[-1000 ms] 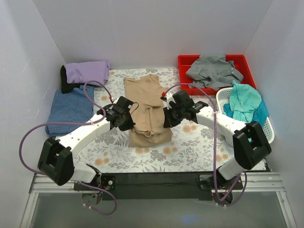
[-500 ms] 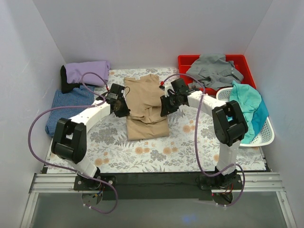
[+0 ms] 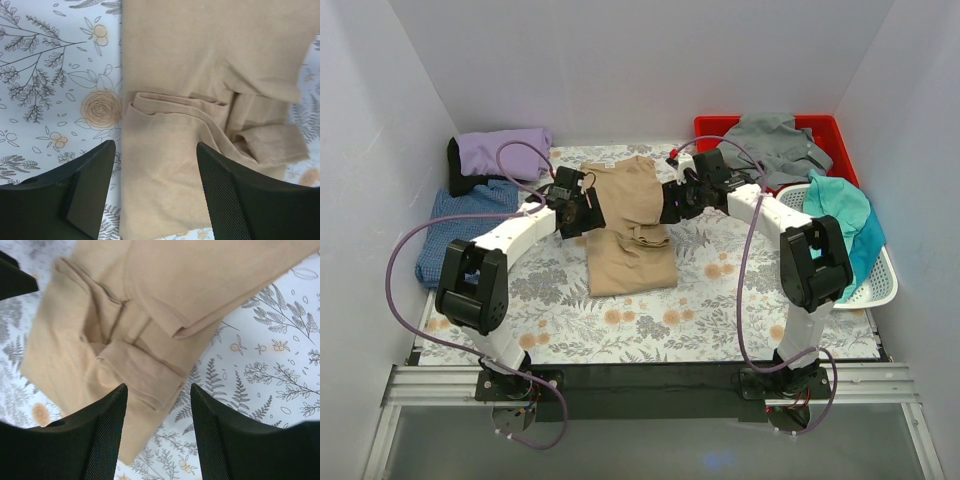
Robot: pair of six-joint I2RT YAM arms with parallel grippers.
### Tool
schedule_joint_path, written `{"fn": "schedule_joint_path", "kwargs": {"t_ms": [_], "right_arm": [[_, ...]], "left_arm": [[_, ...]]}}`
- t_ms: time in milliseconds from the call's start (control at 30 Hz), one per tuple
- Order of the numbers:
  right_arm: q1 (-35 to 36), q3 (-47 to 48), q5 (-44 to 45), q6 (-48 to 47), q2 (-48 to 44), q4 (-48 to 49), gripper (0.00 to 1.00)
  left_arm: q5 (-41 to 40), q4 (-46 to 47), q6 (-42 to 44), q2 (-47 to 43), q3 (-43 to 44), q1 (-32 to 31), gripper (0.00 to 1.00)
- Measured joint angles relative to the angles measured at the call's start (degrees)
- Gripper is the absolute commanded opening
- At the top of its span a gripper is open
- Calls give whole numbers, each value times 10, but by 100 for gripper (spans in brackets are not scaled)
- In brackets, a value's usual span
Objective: Fold and stack the t-shirts
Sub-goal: Fold the tshirt
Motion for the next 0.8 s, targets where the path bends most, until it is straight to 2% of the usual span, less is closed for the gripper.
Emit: {"fn": "schedule_joint_path", "kwargs": {"t_ms": [200,367,600,800], "right_arm": [[10,-24,-57,20,-48,10,59],[35,-61,-85,32,-61,4,59],[61,-83,-93,39,-53,-10,58],[62,-73,-83,42,-9,-12,58]], "left_arm": [[116,16,11,-35,-2,1,57],[219,38,9,-35,-26,1,56],[244,50,1,4,-36,1,56],[244,62,-1,53,-28,1,56]]}}
